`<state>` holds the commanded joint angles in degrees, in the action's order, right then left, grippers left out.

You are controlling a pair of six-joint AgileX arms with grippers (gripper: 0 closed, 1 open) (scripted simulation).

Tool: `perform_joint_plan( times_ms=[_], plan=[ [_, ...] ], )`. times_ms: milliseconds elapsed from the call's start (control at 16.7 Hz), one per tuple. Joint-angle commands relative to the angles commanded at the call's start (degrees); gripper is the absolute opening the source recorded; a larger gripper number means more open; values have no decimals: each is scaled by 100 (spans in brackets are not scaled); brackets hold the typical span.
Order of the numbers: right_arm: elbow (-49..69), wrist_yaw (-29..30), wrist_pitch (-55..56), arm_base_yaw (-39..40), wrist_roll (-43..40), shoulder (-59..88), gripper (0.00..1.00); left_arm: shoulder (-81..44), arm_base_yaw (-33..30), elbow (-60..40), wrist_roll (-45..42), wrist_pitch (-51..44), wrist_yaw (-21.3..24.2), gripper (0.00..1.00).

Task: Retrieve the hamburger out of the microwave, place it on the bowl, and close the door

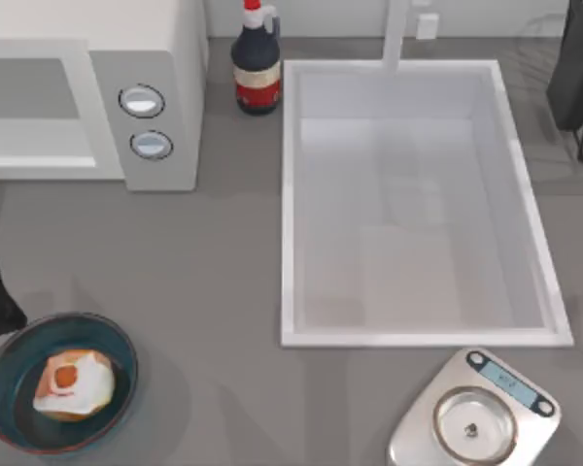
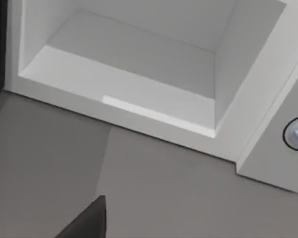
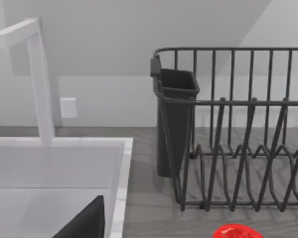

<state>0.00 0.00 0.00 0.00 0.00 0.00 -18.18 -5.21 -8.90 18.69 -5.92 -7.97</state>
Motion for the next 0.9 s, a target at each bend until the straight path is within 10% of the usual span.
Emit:
perform_joint_plan(
  times_ms=[720, 900],
  plan=[
    [0, 0, 0, 0, 0, 0, 100, 1818, 521, 890, -1869, 592, 797, 100],
    [0, 0, 0, 0, 0, 0, 100, 1818, 521, 890, -1869, 592, 797, 77]
  ],
)
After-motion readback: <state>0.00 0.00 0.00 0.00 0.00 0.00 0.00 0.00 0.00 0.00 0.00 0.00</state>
